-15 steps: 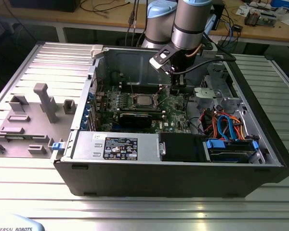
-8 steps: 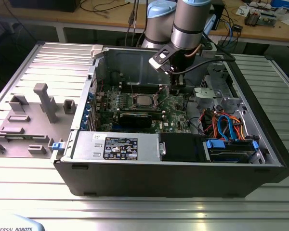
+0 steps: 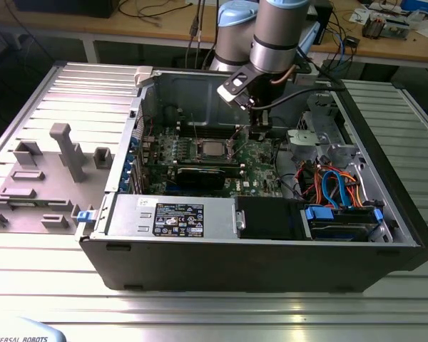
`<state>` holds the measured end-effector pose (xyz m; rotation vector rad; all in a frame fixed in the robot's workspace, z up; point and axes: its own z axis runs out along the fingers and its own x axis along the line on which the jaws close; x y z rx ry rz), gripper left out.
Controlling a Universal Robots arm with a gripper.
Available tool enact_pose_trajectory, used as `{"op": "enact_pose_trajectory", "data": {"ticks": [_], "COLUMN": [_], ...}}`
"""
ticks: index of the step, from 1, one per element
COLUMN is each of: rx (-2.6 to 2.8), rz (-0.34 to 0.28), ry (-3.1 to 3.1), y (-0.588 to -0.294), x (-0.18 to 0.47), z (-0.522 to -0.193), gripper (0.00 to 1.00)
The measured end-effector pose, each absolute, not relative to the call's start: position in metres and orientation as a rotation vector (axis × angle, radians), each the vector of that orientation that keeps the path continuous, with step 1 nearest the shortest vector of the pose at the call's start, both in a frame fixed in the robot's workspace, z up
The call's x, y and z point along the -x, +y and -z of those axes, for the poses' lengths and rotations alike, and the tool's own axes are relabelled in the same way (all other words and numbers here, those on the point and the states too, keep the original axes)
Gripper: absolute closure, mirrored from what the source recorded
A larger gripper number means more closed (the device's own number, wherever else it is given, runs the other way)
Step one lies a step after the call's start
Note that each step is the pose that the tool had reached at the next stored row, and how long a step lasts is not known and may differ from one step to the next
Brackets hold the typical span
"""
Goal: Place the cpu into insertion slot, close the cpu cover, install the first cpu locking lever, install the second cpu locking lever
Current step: 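Close the cpu cover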
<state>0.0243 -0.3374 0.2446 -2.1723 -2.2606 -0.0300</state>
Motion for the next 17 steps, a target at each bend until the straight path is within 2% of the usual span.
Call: {"op": "enact_pose_trajectory", "data": {"ticks": [17], "rx": [2.172], "rz": [0.03], "ry": [-2.261], "y": [-0.3374], "x": [-0.0175], "z": [-0.2446], "gripper": [0.89]}}
